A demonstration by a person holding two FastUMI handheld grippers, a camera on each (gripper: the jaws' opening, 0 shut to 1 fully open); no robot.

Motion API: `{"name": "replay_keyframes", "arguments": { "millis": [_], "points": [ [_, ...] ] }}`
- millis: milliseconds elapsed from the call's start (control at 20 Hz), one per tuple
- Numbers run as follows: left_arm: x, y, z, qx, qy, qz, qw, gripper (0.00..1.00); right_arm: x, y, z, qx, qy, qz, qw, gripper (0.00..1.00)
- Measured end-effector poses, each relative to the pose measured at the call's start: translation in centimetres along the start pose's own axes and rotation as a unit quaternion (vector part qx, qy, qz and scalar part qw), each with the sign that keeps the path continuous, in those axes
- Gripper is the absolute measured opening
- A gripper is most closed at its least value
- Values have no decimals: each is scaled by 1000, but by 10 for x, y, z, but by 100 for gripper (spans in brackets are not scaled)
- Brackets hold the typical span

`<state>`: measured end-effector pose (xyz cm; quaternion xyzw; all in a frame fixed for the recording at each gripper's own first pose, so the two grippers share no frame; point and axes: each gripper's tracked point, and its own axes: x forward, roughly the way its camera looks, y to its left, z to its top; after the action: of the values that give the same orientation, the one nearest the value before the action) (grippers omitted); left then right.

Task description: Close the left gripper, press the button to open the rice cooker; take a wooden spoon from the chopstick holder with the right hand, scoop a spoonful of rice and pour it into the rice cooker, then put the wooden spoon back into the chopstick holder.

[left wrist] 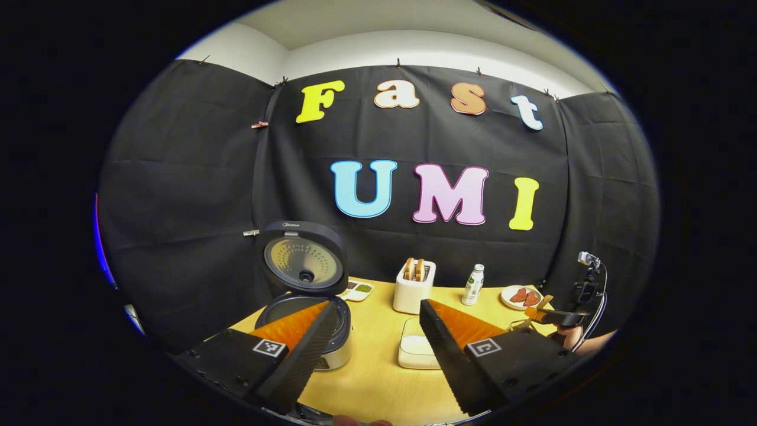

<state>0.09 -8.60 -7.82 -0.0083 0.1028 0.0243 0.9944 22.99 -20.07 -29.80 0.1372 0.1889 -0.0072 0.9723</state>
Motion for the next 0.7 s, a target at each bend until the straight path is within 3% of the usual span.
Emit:
{"name": "replay_keyframes", "arguments": {
  "millis": [50,100,250,300,700],
  "points": [
    [2,-1,0,-1,-1,-2,1000,95,-2,-3,4,0,-2,-6,1000,54],
    [3,-2,1,-3,-2,-5,1000,95,-4,-8,10,2,-6,-14,1000,80],
    [7,-6,3,-7,-6,-15,1000,95,-16,-19,28,11,-27,-31,999,83],
    [7,-8,4,-6,-8,-19,1000,95,-25,-21,38,10,-36,-36,999,96],
    [28,3,27,-8,-32,-27,999,95,-92,0,109,-25,-100,-51,993,98]
  ]
}}
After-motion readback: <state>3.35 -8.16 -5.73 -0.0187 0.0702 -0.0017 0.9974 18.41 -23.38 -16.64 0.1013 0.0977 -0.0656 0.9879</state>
